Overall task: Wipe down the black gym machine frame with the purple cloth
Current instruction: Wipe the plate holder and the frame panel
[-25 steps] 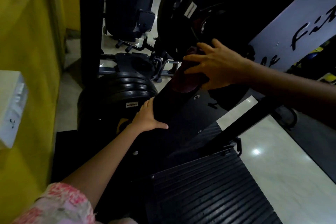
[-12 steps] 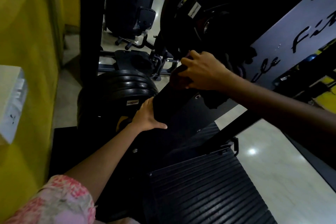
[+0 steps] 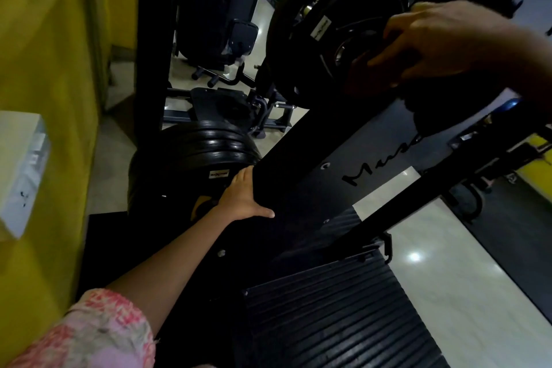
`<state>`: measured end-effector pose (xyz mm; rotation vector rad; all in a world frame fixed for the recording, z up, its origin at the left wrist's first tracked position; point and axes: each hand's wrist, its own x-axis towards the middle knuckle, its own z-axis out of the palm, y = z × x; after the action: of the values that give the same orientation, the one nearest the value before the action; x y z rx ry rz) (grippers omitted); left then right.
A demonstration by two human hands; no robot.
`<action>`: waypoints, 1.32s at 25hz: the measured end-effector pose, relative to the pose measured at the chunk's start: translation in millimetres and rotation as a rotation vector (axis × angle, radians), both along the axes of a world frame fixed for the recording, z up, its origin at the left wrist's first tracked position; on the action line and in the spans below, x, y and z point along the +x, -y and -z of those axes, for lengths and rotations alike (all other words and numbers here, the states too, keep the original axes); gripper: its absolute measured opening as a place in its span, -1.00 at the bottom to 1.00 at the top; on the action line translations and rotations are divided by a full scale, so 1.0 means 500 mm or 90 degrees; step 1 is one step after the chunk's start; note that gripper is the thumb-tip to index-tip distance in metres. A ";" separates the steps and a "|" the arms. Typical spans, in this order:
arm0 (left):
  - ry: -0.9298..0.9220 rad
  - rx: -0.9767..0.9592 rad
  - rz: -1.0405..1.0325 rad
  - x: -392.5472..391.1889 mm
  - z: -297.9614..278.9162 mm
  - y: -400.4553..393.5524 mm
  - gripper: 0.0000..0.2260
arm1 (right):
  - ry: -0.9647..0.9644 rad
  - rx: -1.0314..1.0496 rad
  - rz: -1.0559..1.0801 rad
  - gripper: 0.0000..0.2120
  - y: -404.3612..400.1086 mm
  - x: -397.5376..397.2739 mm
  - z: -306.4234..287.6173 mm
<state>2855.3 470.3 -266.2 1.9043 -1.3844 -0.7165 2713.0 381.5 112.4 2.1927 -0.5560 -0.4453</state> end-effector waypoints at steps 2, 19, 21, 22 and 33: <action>0.005 -0.017 -0.002 0.001 -0.003 0.000 0.10 | -0.003 0.021 -0.049 -0.52 -0.010 0.013 0.063; -0.005 -0.014 -0.018 0.002 0.012 -0.005 0.10 | -0.025 0.090 -0.050 -0.61 -0.080 0.101 0.370; -0.016 -0.024 -0.020 0.002 0.015 -0.006 0.10 | -0.067 0.147 -0.068 -0.58 -0.091 0.108 0.407; -0.014 -0.025 -0.016 0.002 0.016 -0.006 0.11 | -0.071 0.175 -0.072 -0.58 -0.089 0.110 0.397; -0.088 0.070 0.028 0.034 0.106 -0.020 0.21 | -0.040 0.188 -0.050 -0.62 -0.097 0.139 0.468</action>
<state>2872.1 480.2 -319.4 1.8753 -1.3283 -0.9453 2782.7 429.9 -121.8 2.4620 -0.3879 -0.5828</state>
